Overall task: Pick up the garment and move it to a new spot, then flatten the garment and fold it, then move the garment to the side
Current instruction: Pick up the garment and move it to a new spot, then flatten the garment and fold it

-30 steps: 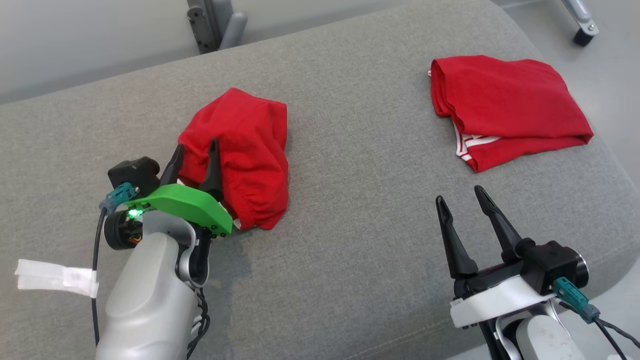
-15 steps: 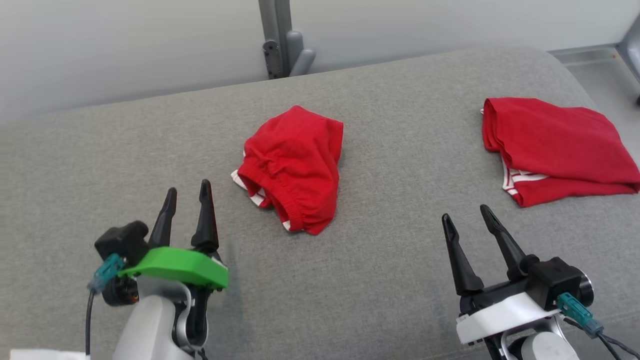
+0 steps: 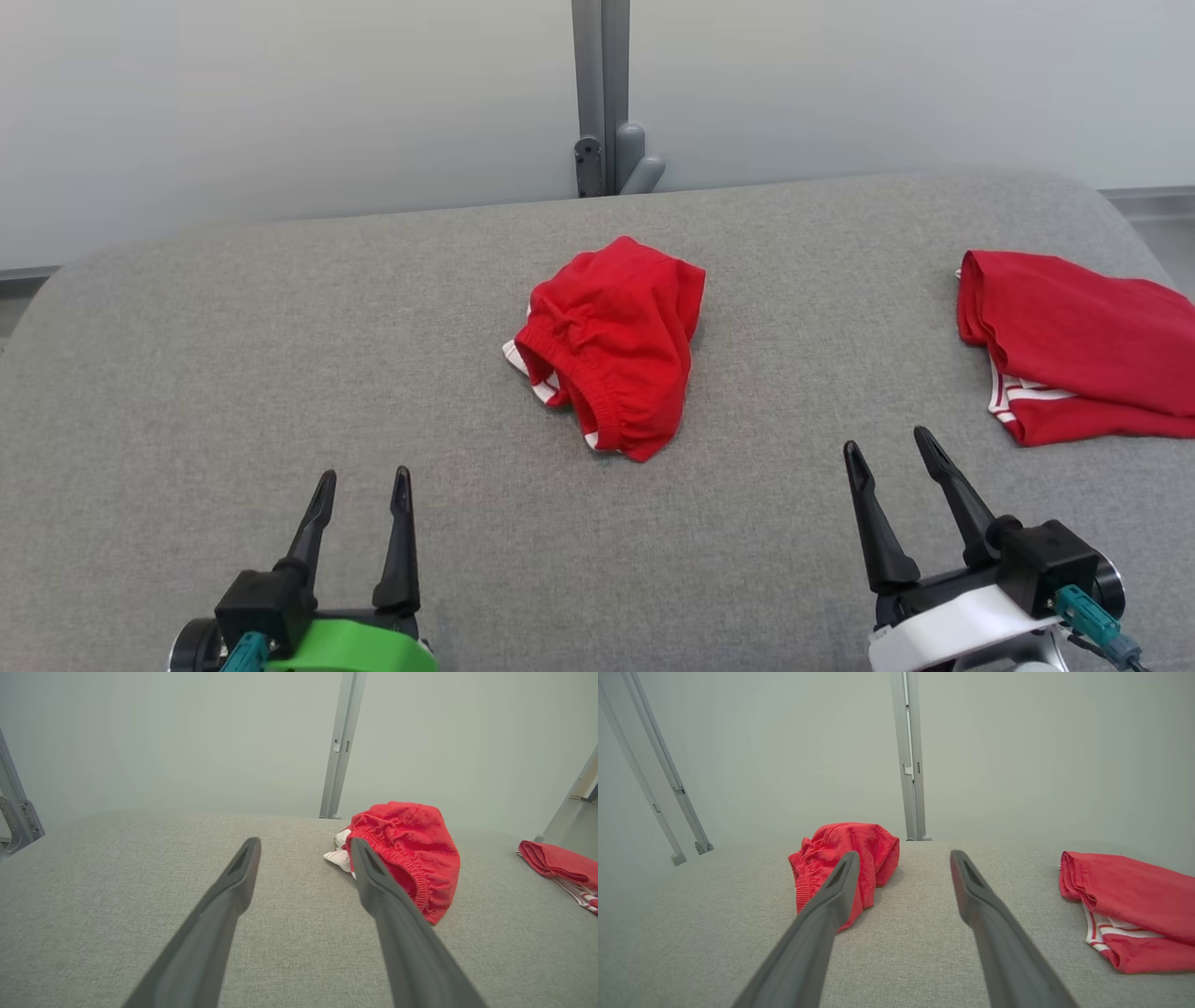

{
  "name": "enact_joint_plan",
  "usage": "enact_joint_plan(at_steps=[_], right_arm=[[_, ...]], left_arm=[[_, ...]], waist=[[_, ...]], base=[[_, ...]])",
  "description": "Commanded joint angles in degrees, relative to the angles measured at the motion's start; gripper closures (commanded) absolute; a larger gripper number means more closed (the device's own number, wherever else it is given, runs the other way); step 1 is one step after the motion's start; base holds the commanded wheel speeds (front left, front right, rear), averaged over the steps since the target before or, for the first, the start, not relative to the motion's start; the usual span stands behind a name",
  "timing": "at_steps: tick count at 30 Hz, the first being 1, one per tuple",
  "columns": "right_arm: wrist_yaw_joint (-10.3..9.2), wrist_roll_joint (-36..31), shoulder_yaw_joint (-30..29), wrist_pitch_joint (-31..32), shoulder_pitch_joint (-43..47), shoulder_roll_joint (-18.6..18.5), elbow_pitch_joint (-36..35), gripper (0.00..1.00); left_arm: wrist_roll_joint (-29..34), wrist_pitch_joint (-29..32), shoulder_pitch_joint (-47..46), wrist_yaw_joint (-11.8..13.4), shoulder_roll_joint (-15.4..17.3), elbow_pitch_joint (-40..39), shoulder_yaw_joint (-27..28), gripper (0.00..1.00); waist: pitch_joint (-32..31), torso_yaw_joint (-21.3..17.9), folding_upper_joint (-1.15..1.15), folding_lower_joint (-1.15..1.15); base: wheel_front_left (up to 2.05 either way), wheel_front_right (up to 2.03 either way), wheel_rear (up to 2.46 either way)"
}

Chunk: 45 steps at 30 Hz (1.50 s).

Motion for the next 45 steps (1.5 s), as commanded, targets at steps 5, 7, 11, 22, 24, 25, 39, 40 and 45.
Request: enact_joint_plan(at_steps=[5, 7, 11, 22, 24, 25, 39, 40, 45], right_arm=[[-0.09, 0.1, -0.5, -0.2, 2.5, -0.4, -0.5, 0.0], [-0.09, -0.1, -0.6, -0.2, 3.3, -0.3, -0.4, 0.0], [-0.09, -0.1, -0.9, -0.2, 4.2, 0.0, 0.0, 0.0], [-0.09, 0.0, -0.9, -0.2, 4.6, 0.4, 0.7, 0.0], [-0.09, 0.0, -0.7, -0.2, 4.7, 0.3, 0.8, 0.0], [-0.09, 0.0, -0.7, -0.2, 4.7, 0.2, 0.8, 0.0], [-0.09, 0.1, -1.1, -0.2, 4.9, -0.2, 0.9, 0.0], [-0.09, 0.1, -1.1, -0.2, 5.0, -0.2, 0.9, 0.0], [-0.09, 0.2, -1.0, -0.2, 4.8, -0.1, 0.8, 0.0]], left_arm=[[1.1, -0.1, 4.2, 1.2, 0.0, -4.3, 1.9, 0.0], [1.2, -0.1, 5.4, 1.3, 0.0, -5.5, 2.1, 0.0], [1.2, -0.1, 7.2, 1.6, 0.0, -6.8, 2.0, 0.0], [2.7, -0.1, 8.7, 1.8, 0.0, -6.1, 1.1, 0.0], [2.7, -0.1, 8.7, 1.9, 0.0, -5.9, 0.8, 0.0], [2.7, -0.1, 8.6, 1.9, 0.0, -5.9, 0.7, 0.0], [3.3, -0.1, 8.3, 2.2, -0.1, -5.4, -0.2, 0.0], [3.2, -0.1, 8.3, 2.2, -0.1, -5.3, -0.3, 0.0], [3.5, -0.1, 8.0, 2.1, -0.1, -5.2, -0.7, 0.0]], waist=[[-1.9, 1.0, 0.0, 0.0], [-2.2, 1.1, 0.0, 0.0], [-2.5, 0.8, 0.0, 0.0], [-2.8, -0.2, 0.0, 0.0], [-2.9, -0.2, 0.0, 0.0], [-2.9, -0.3, 0.0, 0.0], [-3.6, -0.2, 0.0, 0.0], [-3.6, -0.2, 0.0, 0.0], [-3.7, -0.3, 0.0, 0.0]], base=[[0.0, 0.0, 0.0], [0.0, 0.0, 0.0], [0.0, 0.0, 0.0], [0.0, 0.0, 0.0], [0.0, 0.0, 0.0], [0.0, 0.0, 0.0], [0.0, 0.0, 0.0], [0.0, 0.0, 0.0], [0.0, 0.0, 0.0]])
